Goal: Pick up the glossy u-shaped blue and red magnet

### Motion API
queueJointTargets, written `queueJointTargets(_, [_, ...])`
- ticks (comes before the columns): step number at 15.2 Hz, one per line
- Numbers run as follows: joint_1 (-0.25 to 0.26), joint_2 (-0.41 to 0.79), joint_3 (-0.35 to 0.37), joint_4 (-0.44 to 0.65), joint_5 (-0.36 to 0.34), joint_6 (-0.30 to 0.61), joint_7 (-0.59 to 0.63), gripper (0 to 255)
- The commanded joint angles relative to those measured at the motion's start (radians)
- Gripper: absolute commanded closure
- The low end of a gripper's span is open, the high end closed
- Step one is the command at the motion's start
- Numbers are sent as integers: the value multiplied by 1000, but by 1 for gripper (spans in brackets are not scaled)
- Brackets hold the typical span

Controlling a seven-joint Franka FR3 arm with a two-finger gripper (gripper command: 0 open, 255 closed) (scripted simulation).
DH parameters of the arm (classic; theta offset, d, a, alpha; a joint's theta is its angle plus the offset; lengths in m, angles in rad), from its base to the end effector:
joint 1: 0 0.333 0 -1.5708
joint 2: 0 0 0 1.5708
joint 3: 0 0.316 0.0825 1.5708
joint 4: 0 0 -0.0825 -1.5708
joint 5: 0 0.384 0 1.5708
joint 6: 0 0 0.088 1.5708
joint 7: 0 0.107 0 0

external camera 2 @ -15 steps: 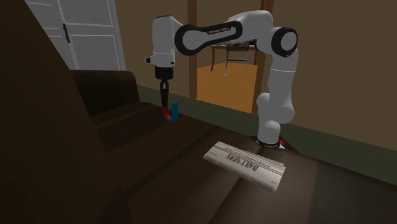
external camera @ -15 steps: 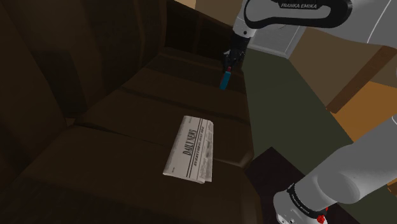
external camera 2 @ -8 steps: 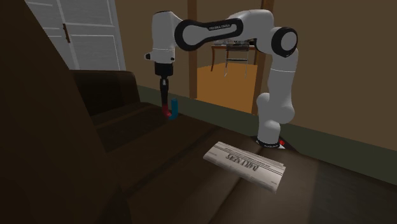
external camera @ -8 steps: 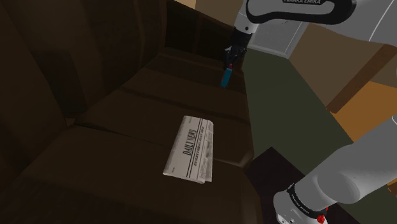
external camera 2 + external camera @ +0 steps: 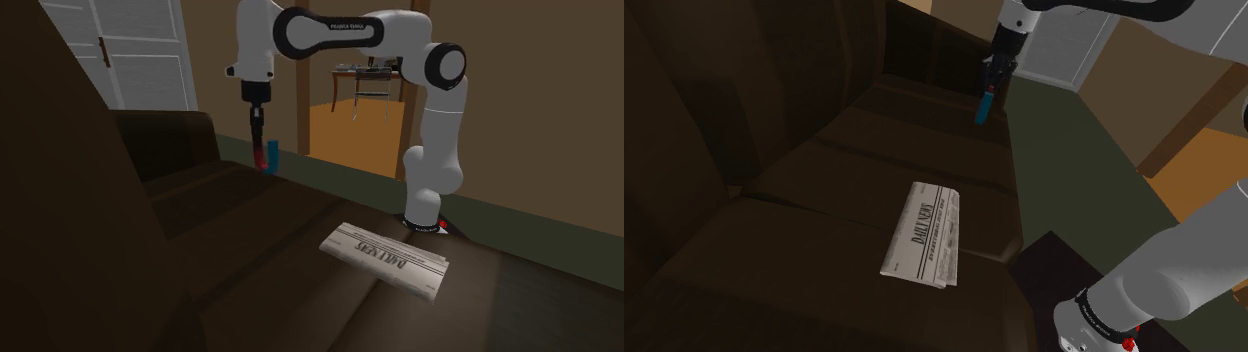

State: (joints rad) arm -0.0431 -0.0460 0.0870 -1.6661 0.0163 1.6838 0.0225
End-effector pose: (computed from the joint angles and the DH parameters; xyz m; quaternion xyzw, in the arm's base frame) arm 0.5495 0.0268 0.6147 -0.9994 -0.0101 -0.0315 0.0072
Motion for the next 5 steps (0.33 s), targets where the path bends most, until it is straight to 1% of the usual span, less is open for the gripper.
queueJointTargets(1, [0,7,0,35,-1,-28,-1,255])
queueJointTargets(3, [0,14,0,71,-1,-57,0,255])
queueJointTargets(5, [0,14,0,73,-1,-59,0,255])
